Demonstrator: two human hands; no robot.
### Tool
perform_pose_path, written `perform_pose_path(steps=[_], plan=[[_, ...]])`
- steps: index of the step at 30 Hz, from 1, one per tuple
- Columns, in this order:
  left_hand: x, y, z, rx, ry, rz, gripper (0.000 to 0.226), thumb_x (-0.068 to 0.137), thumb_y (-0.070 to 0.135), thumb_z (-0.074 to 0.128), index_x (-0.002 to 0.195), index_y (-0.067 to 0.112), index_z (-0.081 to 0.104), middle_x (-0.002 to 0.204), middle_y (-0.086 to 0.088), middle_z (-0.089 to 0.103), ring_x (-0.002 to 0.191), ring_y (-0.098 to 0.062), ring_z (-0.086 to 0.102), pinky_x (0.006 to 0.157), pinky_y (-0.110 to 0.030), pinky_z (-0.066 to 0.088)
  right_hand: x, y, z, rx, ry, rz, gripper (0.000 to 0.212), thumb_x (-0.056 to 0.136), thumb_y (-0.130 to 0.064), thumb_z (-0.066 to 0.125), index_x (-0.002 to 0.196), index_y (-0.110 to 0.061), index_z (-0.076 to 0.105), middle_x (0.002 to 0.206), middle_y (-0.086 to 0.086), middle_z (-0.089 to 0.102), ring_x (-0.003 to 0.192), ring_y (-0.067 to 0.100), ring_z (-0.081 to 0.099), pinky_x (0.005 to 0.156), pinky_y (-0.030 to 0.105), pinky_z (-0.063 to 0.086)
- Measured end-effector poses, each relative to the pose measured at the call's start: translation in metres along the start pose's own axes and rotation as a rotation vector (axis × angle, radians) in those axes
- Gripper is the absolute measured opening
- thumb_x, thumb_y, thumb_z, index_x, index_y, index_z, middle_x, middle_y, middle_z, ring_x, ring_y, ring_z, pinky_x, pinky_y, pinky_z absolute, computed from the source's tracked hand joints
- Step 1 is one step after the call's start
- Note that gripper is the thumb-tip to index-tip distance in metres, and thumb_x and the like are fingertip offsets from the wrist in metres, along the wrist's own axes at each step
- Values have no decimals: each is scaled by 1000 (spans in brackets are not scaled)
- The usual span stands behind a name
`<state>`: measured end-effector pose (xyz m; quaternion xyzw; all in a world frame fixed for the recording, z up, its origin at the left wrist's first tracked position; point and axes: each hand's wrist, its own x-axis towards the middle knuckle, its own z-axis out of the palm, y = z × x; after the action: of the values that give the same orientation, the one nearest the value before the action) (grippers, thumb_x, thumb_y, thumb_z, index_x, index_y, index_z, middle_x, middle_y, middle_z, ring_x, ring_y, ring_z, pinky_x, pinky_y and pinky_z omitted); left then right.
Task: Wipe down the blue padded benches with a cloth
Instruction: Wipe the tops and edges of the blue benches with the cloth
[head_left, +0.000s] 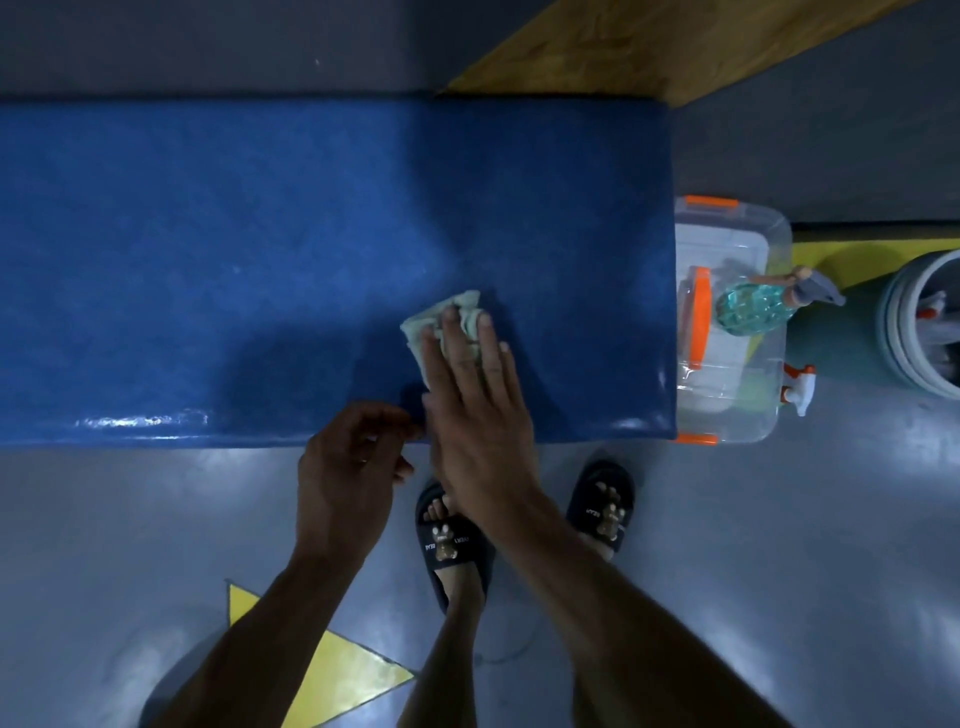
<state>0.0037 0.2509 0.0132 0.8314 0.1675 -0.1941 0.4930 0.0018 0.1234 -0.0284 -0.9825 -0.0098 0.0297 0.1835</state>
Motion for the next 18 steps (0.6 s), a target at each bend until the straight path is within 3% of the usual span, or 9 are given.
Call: perform_pose_path(steps=[4, 7, 11, 13, 15, 18], plan=[[3, 1, -8, 18, -45, 26, 17, 93, 4, 61, 90, 19, 68, 82, 6, 75, 62, -16, 68, 60, -37, 57, -29, 73, -24, -144, -22, -106, 55, 99, -18, 44, 151, -11, 29, 160, 11, 18, 148, 34, 10, 117, 52, 19], [7, -1, -9, 77, -57, 96, 19, 95, 7, 59, 95, 23, 68, 88, 10, 75, 75, -10, 70, 68, -35, 59, -51, 127, -46, -157, 32, 110, 53, 102, -18, 36, 153, -11, 24, 161, 12, 15, 149, 32, 10, 116, 53, 22], [12, 2, -11, 284, -13, 305, 26, 95, 4, 55, 106, 23, 69, 103, 12, 70, 88, -3, 62, 75, -5, 42, -50, 127, -39, 9, 168, 434, 52, 104, -18, 29, 152, -2, 21, 161, 15, 14, 149, 31, 8, 116, 51, 23], [15, 3, -14, 367, 16, 405, 26, 96, 5, 54, 112, 20, 68, 105, 11, 64, 92, -5, 56, 77, -1, 36, -37, 104, -28, 39, 253, 486, 50, 102, -11, 34, 150, 2, 26, 159, 18, 19, 149, 34, 10, 116, 52, 23], [20, 1, -19, 425, 11, 465, 28, 96, 10, 52, 118, 19, 66, 110, 10, 62, 100, -6, 51, 82, -2, 35, -25, 70, -19, 1, 273, 403, 51, 97, -4, 42, 146, 4, 33, 156, 20, 25, 148, 36, 13, 115, 53, 24], [26, -4, -25, 470, 8, 487, 31, 95, 5, 56, 123, 16, 64, 118, 3, 64, 107, -10, 49, 86, -14, 38, -17, 10, -4, -44, 125, 168, 65, 86, -2, 55, 148, -3, 34, 158, 16, 23, 149, 33, 11, 117, 51, 21]])
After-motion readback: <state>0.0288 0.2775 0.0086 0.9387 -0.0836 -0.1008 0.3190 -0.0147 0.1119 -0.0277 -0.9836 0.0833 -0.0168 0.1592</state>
